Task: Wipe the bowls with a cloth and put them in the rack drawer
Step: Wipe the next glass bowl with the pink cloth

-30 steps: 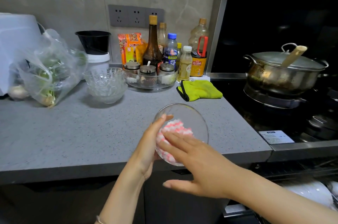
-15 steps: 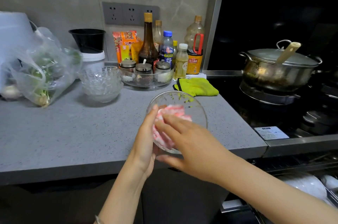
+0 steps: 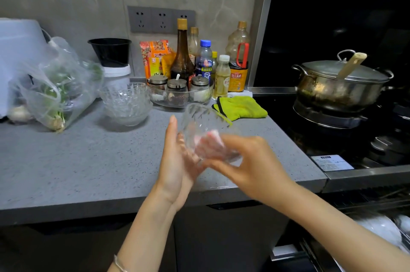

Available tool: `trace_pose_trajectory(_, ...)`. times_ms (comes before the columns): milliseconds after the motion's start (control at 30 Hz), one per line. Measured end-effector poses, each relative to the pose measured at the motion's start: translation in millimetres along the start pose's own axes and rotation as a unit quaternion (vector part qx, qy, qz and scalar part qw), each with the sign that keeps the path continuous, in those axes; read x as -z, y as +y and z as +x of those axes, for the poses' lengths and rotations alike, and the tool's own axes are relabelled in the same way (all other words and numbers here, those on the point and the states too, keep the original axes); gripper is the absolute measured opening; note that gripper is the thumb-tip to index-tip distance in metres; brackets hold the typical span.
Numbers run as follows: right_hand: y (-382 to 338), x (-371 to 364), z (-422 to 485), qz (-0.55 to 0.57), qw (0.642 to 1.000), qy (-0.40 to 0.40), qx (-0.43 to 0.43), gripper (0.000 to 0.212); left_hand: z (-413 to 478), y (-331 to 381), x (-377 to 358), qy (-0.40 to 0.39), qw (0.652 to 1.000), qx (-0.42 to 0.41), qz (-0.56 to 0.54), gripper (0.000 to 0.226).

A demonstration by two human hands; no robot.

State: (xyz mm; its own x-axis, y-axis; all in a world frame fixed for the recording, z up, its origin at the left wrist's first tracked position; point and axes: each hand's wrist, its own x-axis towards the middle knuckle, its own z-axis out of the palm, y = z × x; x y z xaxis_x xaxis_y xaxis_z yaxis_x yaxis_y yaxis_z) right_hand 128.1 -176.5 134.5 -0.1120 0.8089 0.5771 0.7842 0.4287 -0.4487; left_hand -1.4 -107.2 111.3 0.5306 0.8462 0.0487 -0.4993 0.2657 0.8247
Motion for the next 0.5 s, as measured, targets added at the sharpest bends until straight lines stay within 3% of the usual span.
trace_pose_trajectory(67, -10, 13, 9, 0.173, 0.984, 0.015, -0.04, 0.021, 5, 2, -3, -0.014, 0.999, 0.02, -0.035, 0.078)
trace_pose_trajectory(200, -18, 24, 26, 0.364, 0.923, 0.027, -0.119, 0.028, 15, 0, -6, -0.02, 0.978, 0.069, -0.194, 0.069)
trace_pose_trajectory(367, -16, 28, 33, 0.484, 0.849, 0.054, -0.204, 0.039, 20, -7, -3, -0.003, 0.975, 0.05, -0.217, 0.068)
trace_pose_trajectory(500, -10, 26, 35, 0.527, 0.809, 0.052, -0.253, 0.037, 18, -7, -6, -0.047, 0.976, 0.017, -0.212, 0.059)
